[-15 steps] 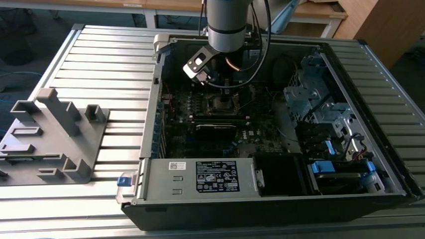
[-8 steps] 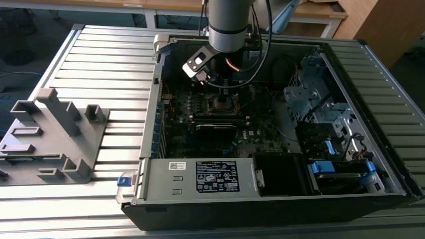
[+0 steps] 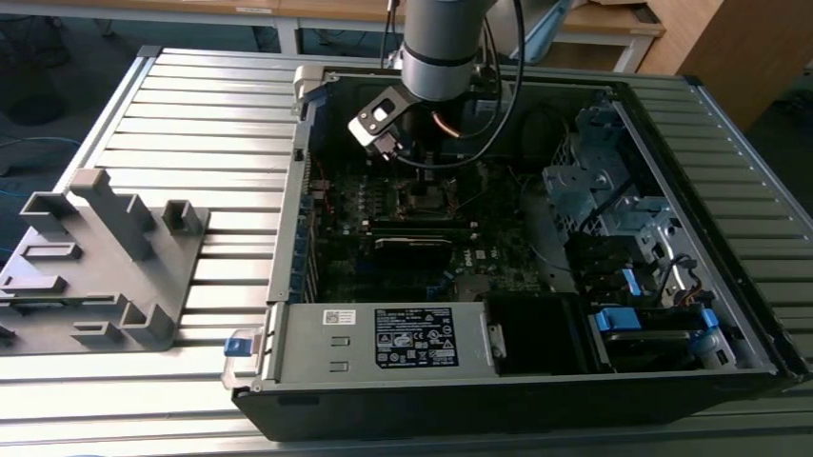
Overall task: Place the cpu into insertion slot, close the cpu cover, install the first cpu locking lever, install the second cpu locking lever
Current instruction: 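Place the cpu into insertion slot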
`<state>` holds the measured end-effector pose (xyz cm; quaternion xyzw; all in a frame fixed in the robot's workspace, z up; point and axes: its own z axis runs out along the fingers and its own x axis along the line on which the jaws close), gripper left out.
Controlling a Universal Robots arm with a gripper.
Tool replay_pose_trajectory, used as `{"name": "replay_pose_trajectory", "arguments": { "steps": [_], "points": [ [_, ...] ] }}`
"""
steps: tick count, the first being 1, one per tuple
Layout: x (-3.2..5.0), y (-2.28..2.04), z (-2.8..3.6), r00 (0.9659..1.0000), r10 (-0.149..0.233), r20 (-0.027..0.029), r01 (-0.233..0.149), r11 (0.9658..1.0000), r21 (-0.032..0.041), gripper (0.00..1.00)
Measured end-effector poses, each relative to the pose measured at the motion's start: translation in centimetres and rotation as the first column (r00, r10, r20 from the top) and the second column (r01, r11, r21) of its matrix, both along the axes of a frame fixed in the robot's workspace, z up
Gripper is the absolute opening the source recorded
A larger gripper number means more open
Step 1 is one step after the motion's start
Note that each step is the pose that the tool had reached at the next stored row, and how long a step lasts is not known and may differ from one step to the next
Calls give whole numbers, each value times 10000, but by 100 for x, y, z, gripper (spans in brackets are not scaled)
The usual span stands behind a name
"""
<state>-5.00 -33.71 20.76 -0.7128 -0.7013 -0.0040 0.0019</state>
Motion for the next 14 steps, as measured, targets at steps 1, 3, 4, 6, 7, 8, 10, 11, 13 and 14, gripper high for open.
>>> {"name": "replay_pose_trajectory", "arguments": {
  "steps": [1, 3, 4, 6, 7, 8, 10, 11, 13, 14],
  "points": [
    [18, 3, -2, 10000, 0, -1, 0, 10000, 0, 11],
    [47, 5, -4, 10000, 0, 0, 0, 10000, -1, 11],
    [47, 5, -4, 10000, 0, -1, 0, 10000, 0, 11],
    [47, 5, -4, 10000, -1, 5, 1, 10000, -2, 11],
    [46, 5, -5, 10000, 1, 66, -1, 10000, 23, 11],
    [46, 5, -6, 9999, 7, 147, -8, 10000, 54, 11],
    [45, 6, -8, 9998, 11, 209, -13, 10000, 67, 11],
    [45, 5, -8, 9998, 12, 210, -13, 10000, 66, 11],
    [45, 5, -8, 9998, 12, 210, -13, 10000, 66, 11],
    [44, 5, -7, 9998, 11, 209, -12, 10000, 65, 11]
  ]
}}
